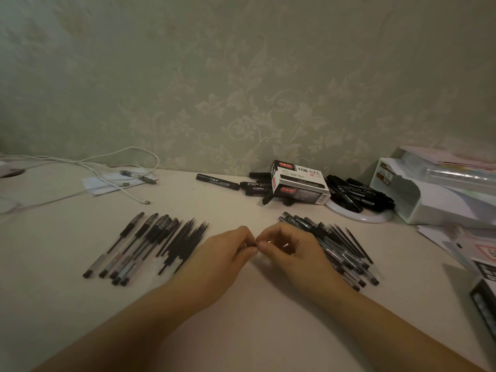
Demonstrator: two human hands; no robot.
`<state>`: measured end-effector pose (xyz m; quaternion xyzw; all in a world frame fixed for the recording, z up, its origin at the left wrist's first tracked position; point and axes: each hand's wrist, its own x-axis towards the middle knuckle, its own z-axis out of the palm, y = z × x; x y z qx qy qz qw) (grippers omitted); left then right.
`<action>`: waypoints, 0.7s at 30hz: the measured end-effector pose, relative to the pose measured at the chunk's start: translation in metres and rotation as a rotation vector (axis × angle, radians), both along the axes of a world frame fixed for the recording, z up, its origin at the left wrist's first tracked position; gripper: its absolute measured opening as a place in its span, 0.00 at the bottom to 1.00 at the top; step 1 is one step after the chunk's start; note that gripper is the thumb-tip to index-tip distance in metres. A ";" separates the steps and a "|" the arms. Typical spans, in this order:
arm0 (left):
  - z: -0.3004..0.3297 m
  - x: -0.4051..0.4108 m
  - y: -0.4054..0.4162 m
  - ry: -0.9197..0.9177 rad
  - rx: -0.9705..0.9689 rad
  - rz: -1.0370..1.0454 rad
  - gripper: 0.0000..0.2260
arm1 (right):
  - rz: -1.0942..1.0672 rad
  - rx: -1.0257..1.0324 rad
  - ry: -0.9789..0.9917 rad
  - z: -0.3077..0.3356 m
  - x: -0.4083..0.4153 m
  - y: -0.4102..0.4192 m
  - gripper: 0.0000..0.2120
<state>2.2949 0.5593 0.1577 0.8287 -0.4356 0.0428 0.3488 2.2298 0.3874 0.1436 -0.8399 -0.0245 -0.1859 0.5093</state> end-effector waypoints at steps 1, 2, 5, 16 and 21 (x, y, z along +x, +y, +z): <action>0.000 0.000 0.001 0.001 -0.008 -0.002 0.05 | -0.009 -0.010 -0.003 0.000 0.000 0.000 0.02; 0.000 0.000 0.001 0.001 -0.011 -0.008 0.05 | -0.023 -0.012 -0.003 0.001 0.000 0.001 0.02; 0.000 0.001 0.002 -0.032 -0.003 -0.040 0.02 | -0.047 -0.007 0.004 0.001 0.000 0.002 0.08; -0.003 0.005 0.002 -0.128 -0.023 -0.003 0.09 | -0.034 -0.033 -0.007 0.002 -0.001 0.003 0.03; -0.002 0.002 0.002 -0.091 -0.026 -0.014 0.09 | -0.034 -0.037 -0.006 0.003 -0.002 0.002 0.07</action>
